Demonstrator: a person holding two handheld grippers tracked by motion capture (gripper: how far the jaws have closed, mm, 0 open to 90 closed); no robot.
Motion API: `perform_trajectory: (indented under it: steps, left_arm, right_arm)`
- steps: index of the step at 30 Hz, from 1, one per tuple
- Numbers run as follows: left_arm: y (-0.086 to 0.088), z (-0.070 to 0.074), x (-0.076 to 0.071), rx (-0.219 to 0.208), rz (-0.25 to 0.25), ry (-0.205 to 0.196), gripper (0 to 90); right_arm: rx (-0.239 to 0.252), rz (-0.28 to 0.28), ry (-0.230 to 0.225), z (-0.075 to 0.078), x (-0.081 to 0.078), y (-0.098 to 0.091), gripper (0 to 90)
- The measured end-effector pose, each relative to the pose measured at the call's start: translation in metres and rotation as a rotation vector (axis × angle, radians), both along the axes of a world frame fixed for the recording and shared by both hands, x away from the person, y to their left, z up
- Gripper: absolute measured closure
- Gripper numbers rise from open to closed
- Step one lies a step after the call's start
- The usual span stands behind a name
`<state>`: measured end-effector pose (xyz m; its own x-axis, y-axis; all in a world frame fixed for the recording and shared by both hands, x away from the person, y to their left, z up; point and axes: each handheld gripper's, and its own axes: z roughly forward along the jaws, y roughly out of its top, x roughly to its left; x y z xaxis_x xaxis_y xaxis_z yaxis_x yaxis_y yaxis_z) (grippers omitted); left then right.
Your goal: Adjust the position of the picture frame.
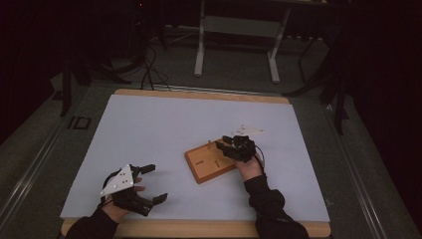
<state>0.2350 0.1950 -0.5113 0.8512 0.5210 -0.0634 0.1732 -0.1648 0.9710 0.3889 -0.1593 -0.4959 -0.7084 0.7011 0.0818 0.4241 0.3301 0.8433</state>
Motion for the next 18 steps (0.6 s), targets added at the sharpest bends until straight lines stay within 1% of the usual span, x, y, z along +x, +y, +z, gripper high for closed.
perform_trajectory:
  steps: [1, 2, 4, 6, 7, 8, 11, 13, 14, 16, 18]
  left_arm:
    - [0.0, 0.0, 0.0, 0.001, 0.001, 0.002, 0.2]
    - [0.0, 0.0, 0.0, 0.002, -0.001, 0.003, 0.2]
    - [-0.001, 0.0, 0.0, 0.005, -0.002, 0.0, 0.2]
    - [0.0, 0.0, 0.0, 0.004, -0.002, -0.001, 0.2]
    - [0.0, 0.0, 0.0, 0.003, -0.001, -0.001, 0.2]
    - [0.0, 0.0, 0.0, 0.002, -0.001, 0.001, 0.2]
    - [0.0, 0.0, 0.0, 0.003, -0.003, 0.003, 0.2]
    - [0.0, -0.001, 0.0, 0.004, -0.005, 0.003, 0.2]
    - [0.0, -0.001, 0.0, 0.003, -0.005, 0.002, 0.2]
    - [0.0, 0.0, 0.0, 0.003, -0.006, 0.003, 0.2]
    - [0.0, -0.001, 0.0, 0.002, -0.008, 0.004, 0.2]
  right_arm:
    - [0.0, 0.0, 0.0, 0.0, 0.0, 0.0, 58.3]
    - [-0.004, -0.015, -0.007, 0.002, 0.002, -0.004, 58.3]
    - [0.005, -0.037, -0.01, 0.004, 0.008, -0.012, 59.5]
    - [0.007, -0.059, -0.017, 0.006, 0.015, -0.016, 62.4]
    - [0.0, -0.074, -0.016, 0.006, 0.023, -0.017, 68.2]
    - [0.0, -0.074, -0.016, 0.006, 0.023, -0.017, 68.2]
    - [-0.031, -0.066, -0.01, 0.002, 0.034, -0.014, 76.6]
    - [-0.049, -0.055, 0.006, -0.002, 0.041, -0.011, 81.9]
    - [-0.066, -0.052, 0.016, -0.006, 0.047, -0.007, 88.7]
    - [-0.066, -0.052, 0.016, -0.006, 0.047, -0.007, 88.7]
    - [-0.103, -0.044, 0.029, -0.012, 0.055, -0.001, 89.8]
